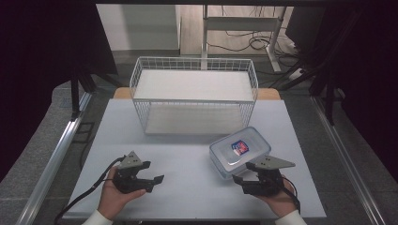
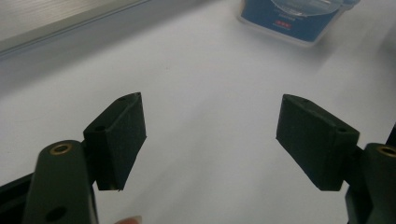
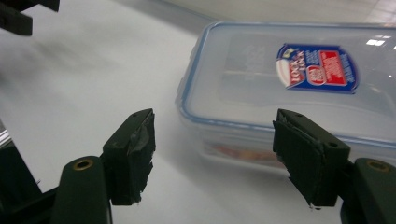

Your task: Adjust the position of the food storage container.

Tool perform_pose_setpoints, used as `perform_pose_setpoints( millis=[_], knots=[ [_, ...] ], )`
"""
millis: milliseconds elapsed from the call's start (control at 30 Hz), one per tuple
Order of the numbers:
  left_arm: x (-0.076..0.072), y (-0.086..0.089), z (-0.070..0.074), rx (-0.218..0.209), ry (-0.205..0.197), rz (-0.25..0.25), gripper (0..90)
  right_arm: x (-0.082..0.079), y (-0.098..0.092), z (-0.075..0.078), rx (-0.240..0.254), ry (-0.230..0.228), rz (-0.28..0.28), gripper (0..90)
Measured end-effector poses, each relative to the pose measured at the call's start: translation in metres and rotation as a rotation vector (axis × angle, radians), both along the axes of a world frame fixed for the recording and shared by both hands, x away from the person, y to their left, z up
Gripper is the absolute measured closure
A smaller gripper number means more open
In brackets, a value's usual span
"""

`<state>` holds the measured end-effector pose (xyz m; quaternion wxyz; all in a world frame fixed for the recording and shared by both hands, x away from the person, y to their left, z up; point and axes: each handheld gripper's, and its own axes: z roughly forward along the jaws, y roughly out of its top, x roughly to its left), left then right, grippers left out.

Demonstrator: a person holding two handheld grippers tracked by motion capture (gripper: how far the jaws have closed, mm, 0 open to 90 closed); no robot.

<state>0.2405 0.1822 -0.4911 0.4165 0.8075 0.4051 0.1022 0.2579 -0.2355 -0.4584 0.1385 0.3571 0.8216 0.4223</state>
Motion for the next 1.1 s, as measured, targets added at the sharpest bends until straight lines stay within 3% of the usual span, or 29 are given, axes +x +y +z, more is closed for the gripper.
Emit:
perform_pose_setpoints(
  millis=[233,500,733,1100],
  knots=[
    [0.004,0.000,-0.001,-0.010,0.013,0.000,23.5,0.015,-0.004,0.014,0.002,0.004,-0.032,30.2],
    [0.005,0.000,-0.001,-0.006,0.016,0.000,23.4,0.036,-0.012,0.026,-0.031,0.018,-0.089,31.6],
    [0.004,0.000,-0.001,-0.007,0.015,0.003,23.3,0.056,-0.024,0.033,-0.044,0.053,-0.133,34.6],
    [0.005,0.000,-0.001,-0.006,0.018,0.003,23.2,0.086,-0.039,0.039,-0.058,0.062,-0.206,41.3]
  ],
)
